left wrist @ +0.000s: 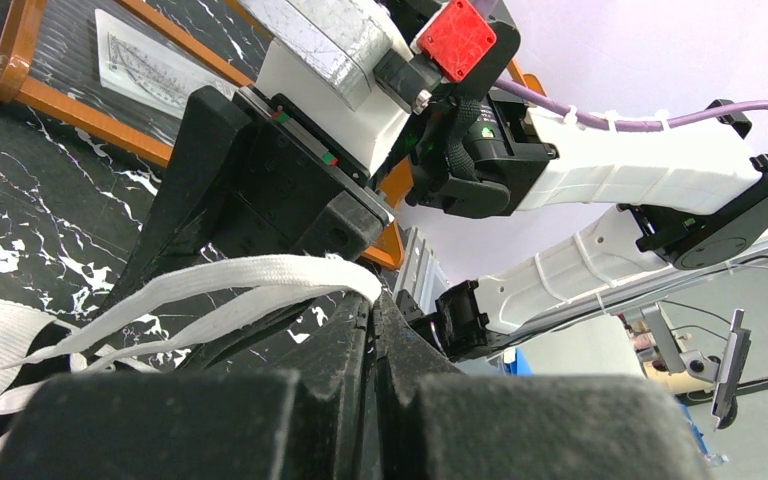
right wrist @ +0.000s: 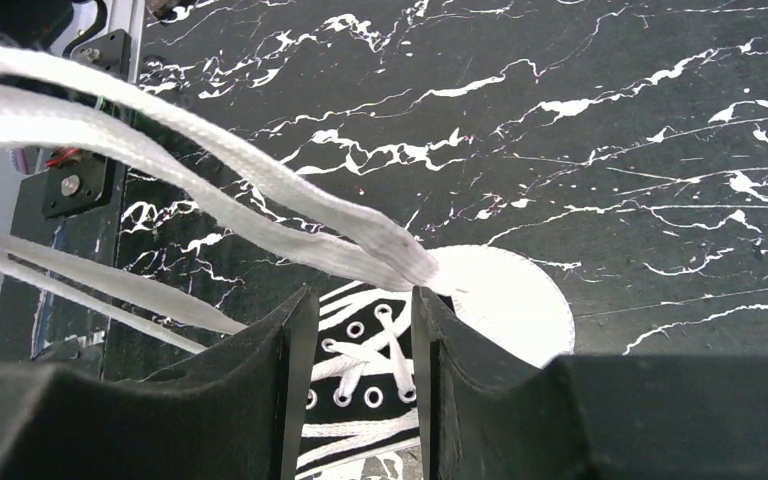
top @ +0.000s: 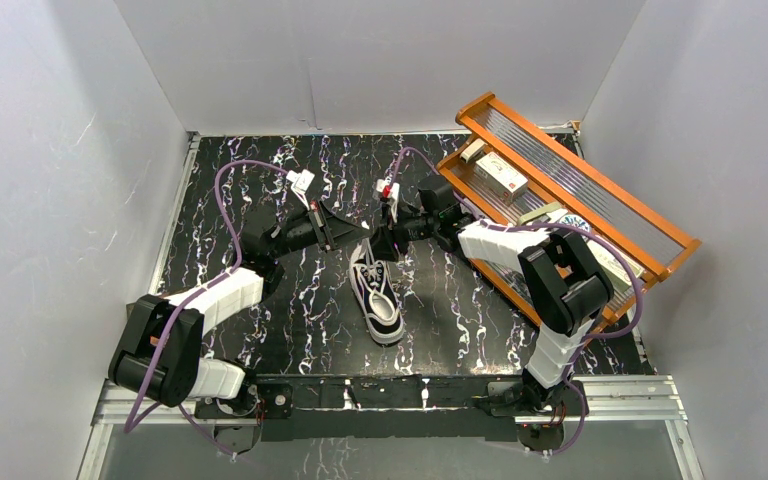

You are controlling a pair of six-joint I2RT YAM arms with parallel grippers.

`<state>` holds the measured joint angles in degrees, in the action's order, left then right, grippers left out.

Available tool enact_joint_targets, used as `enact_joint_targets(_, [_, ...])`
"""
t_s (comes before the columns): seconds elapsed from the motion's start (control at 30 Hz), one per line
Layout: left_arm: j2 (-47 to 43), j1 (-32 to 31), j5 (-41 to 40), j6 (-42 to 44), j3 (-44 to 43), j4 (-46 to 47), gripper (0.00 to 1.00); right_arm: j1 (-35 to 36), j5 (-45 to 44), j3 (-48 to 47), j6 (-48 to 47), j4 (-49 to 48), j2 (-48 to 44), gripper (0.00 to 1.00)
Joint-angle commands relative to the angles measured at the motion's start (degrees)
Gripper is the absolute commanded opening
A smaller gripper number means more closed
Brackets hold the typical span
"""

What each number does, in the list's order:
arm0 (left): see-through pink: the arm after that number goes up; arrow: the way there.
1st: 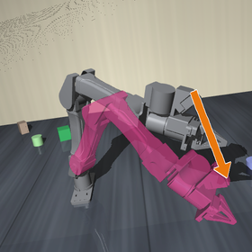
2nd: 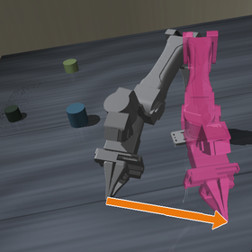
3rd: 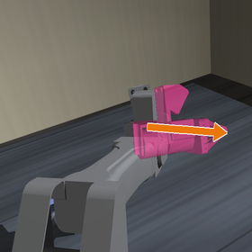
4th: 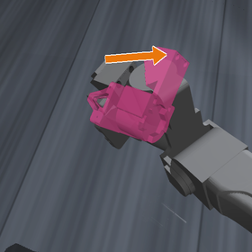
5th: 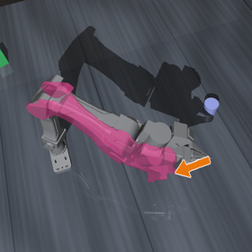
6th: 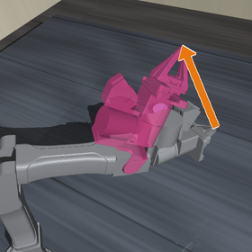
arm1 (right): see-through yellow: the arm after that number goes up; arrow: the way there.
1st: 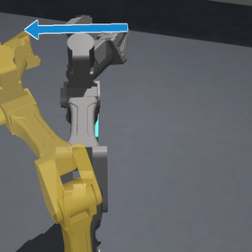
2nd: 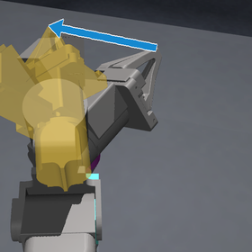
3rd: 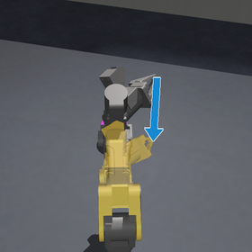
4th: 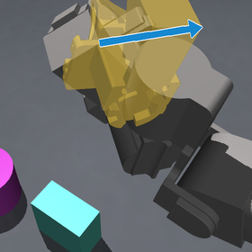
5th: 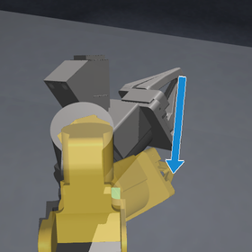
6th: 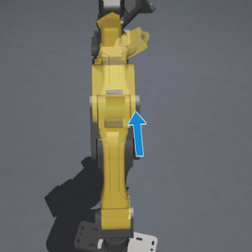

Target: Tie the shoes

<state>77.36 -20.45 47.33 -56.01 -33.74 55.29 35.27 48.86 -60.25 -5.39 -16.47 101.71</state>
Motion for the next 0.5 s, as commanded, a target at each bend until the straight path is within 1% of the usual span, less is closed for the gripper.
enact_joint_targets(0.0, [-3.0, 0.3, -0.3, -0.1, -0.8, 3.3, 0.00, 0.2, -0.7, 0.0, 1.0, -4.5, 0.0, 0.47])
enact_joint_targets(0.27, [-3.1, 0.3, -0.5, -0.2, -0.8, 3.4, 0.00, 1.0, -0.3, -0.4, 4.7, -10.0, 2.2, 0.46])
enact_joint_targets(0.33, [-3.1, 0.3, -0.3, -0.2, -0.8, 3.4, 0.00, 1.3, -0.9, -0.8, 4.9, -10.5, 2.8, 0.44])
enact_joint_targets(0.4, [-2.9, 0.3, -0.1, -0.2, -0.9, 3.4, 0.00, 1.4, -2.3, -1.2, 4.9, -10.4, 3.1, 0.36])
enact_joint_targets(0.47, [-2.8, 0.3, -0.1, -0.1, -1.1, 3.4, 0.00, 1.4, -4.0, -1.6, 3.8, -8.2, 2.6, 0.21])
